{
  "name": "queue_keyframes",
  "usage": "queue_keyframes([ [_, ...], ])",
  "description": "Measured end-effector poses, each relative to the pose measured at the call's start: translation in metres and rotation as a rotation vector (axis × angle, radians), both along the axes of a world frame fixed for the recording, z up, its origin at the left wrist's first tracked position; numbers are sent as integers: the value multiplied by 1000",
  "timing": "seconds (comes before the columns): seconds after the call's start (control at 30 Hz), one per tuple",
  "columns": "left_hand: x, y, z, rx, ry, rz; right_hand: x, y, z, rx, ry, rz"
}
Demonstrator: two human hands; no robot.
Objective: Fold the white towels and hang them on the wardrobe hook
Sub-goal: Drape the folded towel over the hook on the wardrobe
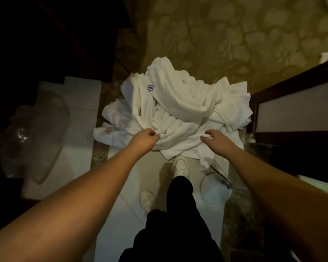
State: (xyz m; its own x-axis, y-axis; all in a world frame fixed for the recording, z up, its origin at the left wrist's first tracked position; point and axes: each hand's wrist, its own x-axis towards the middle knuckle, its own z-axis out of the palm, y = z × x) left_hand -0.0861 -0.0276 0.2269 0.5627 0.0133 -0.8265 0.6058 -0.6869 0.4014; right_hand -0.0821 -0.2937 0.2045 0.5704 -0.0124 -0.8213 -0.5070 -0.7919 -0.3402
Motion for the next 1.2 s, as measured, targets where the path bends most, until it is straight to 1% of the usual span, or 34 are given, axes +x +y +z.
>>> queue_keyframes([
  [0.1, 35, -26, -50, -17, 28, 102, 41, -4, -48, -6, -16, 13],
  [0.2, 59, -53, -101, -107, 123, 236, 75, -1, -87, 19, -58, 8],
  [0.33, 89, -78, -157, -227, 243, 475, 108, 7, -127, 41, -120, 41],
  [0.43, 100, -87, -186, -311, 306, 658, 116, 11, -152, 60, -137, 107],
  [0.57, 100, -94, -223, -380, 334, 856, 116, 15, -178, 55, -135, 100],
  [0.63, 101, -96, -234, -471, 337, 924, 114, 16, -180, 73, -107, 95],
  [0.7, 103, -98, -241, -550, 322, 900, 112, 15, -180, 102, -83, 67],
  [0.77, 105, -99, -246, -540, 263, 914, 112, 16, -179, 139, -59, 17],
  [0.83, 105, -97, -243, -520, 232, 946, 115, 20, -178, 187, -18, -87],
  [0.9, 102, -94, -234, -522, 237, 941, 118, 24, -173, 225, 18, -180],
  [0.97, 95, -90, -221, -546, 248, 945, 117, 27, -164, 252, 25, -191],
  [1.03, 85, -86, -202, -618, 275, 989, 113, 30, -152, 275, 38, -185],
  [1.13, 71, -79, -172, -802, 314, 1025, 105, 37, -127, 312, 68, -166],
  [1.2, 62, -74, -155, -868, 307, 1001, 103, 41, -108, 343, 73, -242],
])
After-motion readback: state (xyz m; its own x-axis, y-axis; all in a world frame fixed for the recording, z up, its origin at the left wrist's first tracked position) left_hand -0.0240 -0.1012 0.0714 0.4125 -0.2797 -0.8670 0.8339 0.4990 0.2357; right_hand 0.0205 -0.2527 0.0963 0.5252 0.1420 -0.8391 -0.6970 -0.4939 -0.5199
